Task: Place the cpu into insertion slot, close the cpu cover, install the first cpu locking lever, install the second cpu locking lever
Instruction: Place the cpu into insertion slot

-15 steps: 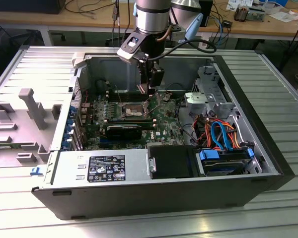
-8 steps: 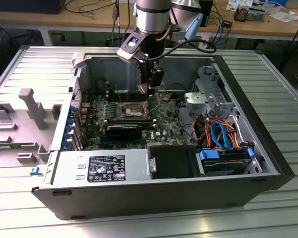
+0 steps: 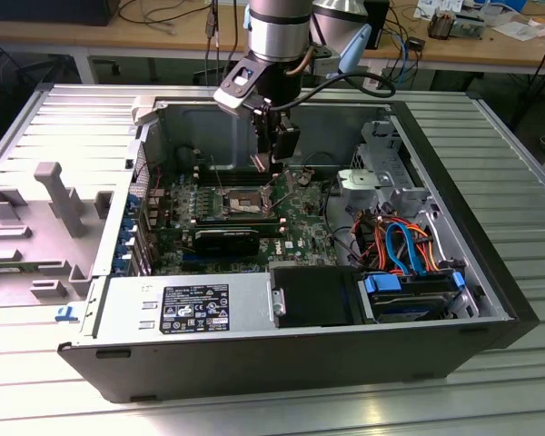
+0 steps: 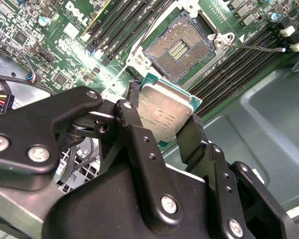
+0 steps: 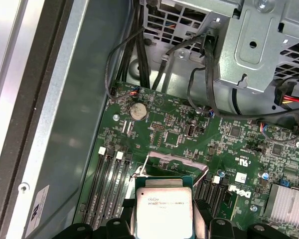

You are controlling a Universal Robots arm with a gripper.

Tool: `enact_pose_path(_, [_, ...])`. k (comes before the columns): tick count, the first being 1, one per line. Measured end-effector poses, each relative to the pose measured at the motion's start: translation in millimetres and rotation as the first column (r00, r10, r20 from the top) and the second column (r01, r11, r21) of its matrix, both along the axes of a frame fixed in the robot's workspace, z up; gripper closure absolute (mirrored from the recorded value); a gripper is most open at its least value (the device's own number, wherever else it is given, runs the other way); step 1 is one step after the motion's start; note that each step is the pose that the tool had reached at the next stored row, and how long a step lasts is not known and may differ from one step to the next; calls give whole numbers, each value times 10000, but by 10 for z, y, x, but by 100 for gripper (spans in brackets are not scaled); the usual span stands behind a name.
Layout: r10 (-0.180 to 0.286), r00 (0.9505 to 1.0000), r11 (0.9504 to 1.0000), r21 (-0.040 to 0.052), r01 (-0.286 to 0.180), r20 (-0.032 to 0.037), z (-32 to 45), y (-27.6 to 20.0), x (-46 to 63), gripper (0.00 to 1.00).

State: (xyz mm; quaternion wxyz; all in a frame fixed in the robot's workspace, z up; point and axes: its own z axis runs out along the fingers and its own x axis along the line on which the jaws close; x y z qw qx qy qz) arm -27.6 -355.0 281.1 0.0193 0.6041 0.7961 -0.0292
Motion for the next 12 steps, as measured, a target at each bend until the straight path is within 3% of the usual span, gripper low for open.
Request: enact_pose_path(12, [-76,10000,10000,-1,76,0,0,0,0,46])
